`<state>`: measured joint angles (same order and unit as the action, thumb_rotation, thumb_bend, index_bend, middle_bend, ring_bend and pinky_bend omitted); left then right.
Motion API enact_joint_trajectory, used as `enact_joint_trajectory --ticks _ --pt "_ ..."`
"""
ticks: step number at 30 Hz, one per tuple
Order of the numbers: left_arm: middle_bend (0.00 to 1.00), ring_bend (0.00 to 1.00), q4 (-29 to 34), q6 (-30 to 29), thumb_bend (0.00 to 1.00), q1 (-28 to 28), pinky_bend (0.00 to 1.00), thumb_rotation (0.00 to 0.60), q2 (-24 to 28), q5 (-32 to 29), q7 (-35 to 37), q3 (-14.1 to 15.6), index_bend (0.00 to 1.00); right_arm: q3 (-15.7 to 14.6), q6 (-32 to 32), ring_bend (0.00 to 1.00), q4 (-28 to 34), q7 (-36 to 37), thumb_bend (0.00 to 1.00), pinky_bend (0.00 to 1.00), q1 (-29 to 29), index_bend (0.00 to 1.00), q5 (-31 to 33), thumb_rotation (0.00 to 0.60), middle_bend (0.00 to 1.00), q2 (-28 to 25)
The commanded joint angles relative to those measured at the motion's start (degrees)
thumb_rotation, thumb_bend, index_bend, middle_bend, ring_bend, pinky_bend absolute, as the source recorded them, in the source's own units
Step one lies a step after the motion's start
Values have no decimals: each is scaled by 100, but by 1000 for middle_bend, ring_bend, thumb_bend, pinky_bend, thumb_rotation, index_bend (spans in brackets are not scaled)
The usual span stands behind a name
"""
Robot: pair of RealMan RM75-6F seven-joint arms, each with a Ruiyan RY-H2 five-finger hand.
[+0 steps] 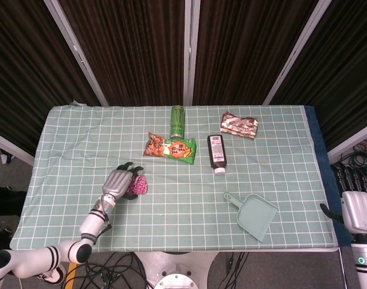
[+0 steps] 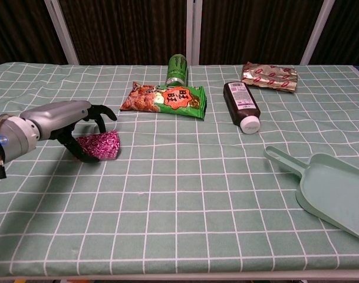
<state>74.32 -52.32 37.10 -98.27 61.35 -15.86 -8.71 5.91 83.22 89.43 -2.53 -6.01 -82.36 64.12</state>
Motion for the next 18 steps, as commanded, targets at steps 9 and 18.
enact_joint_trajectory --ticks 9,18 --pt "369 99 -15 -20 177 -9 184 600 -5 -55 22 -9 200 3 -16 0 -12 3 100 0 -7 0 12 600 0 2" --pt "395 115 14 -56 188 -17 184 600 14 -50 49 -13 207 6 -37 0 -7 -2 100 0 -15 0 32 600 0 0"
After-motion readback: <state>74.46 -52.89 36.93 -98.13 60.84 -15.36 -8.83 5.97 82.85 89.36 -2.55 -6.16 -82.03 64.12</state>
